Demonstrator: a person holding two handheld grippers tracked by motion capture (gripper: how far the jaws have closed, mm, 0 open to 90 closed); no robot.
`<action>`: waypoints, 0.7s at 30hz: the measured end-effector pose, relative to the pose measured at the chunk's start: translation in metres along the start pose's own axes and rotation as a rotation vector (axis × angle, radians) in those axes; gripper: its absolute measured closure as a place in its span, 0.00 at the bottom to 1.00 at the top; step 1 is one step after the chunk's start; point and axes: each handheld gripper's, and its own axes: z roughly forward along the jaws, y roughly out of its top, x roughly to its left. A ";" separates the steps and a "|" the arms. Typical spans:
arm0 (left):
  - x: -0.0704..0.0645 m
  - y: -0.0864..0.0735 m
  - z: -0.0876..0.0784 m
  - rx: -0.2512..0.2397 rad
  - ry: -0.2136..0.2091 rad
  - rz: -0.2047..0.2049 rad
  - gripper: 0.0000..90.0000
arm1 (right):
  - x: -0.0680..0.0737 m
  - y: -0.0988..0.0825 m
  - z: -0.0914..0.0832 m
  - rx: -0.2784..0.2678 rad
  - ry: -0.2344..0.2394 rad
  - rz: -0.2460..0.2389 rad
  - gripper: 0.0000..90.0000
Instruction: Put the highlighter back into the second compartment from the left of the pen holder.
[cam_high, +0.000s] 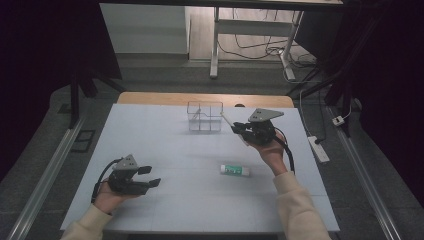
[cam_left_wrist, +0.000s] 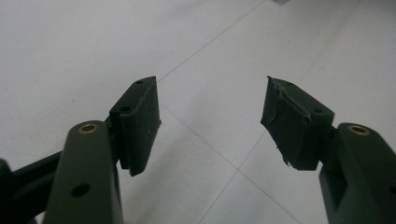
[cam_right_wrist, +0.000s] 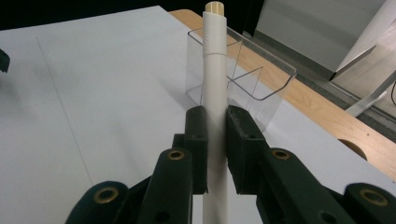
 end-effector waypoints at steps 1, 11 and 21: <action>0.000 0.000 0.000 -0.002 0.000 -0.001 0.40 | 0.000 0.001 0.000 -0.006 0.000 0.005 0.87; 0.000 0.001 -0.001 -0.004 -0.003 0.005 0.40 | 0.004 0.014 0.010 -0.037 -0.013 0.010 0.87; 0.000 0.002 -0.002 -0.010 -0.006 0.002 0.40 | 0.001 0.026 0.014 -0.077 -0.009 0.044 0.87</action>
